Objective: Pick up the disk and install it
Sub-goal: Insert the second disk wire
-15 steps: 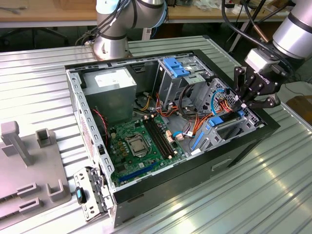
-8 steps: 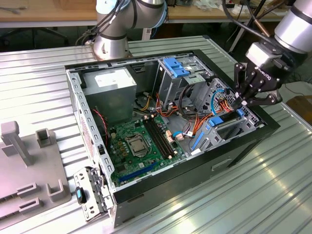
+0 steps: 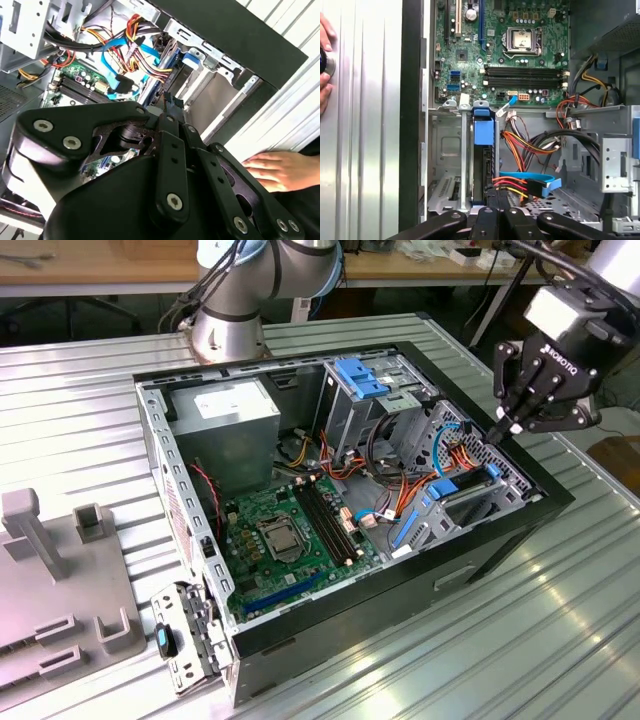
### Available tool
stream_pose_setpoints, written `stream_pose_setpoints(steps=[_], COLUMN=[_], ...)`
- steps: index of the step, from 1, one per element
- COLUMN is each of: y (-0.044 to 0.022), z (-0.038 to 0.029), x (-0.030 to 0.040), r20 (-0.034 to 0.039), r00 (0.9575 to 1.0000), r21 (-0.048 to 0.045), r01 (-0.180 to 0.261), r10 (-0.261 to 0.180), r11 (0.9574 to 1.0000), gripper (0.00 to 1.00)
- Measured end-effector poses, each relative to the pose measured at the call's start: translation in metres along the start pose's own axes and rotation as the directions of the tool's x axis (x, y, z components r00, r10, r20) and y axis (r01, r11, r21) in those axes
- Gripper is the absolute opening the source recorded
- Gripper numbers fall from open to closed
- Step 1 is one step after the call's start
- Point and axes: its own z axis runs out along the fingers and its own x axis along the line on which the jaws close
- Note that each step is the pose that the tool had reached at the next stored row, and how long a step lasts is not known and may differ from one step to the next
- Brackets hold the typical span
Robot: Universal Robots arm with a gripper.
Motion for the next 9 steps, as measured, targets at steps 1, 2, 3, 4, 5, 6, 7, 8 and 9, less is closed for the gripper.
stream_pose_setpoints(steps=[1, 2, 3, 4, 5, 6, 7, 8, 9], y=[0.0, 0.0, -0.0001, -0.0002, -0.0002, -0.0003, -0.0004, -0.0003, 0.0], z=[-0.0003, -0.0004, -0.0004, -0.0002, 0.0, 0.0001, 0.0004, 0.0006, 0.0008], x=[-0.0021, -0.0045, -0.0075, -0.0132, -0.0176, -0.0227, -0.0318, -0.0398, -0.0412], r20=[-0.001, -0.0014, -0.0018, -0.0024, -0.003, -0.0041, -0.0085, -0.0128, -0.0269], r00=[1.0, 1.0, 1.0, 1.0, 1.0, 1.0, 1.0, 0.9999, 0.9996], r21=[0.0, 0.0, 0.0, 0.0, 0.0, 0.0, -0.0001, -0.0002, -0.0004], r01=[0.0, 0.0, 0.0, 0.0, 0.0, 0.0, 0.0, 0.0, 0.0], r10=[0.0, 0.0, 0.0, 0.0, 0.0, 0.0, 0.0, 0.0, 0.0], r11=[1.0, 1.0, 1.0, 1.0, 1.0, 1.0, 1.0, 1.0, 1.0], gripper=[0.11, 0.11, 0.17, 0.24, 0.24, 0.3, 0.3, 0.3, 0.3])
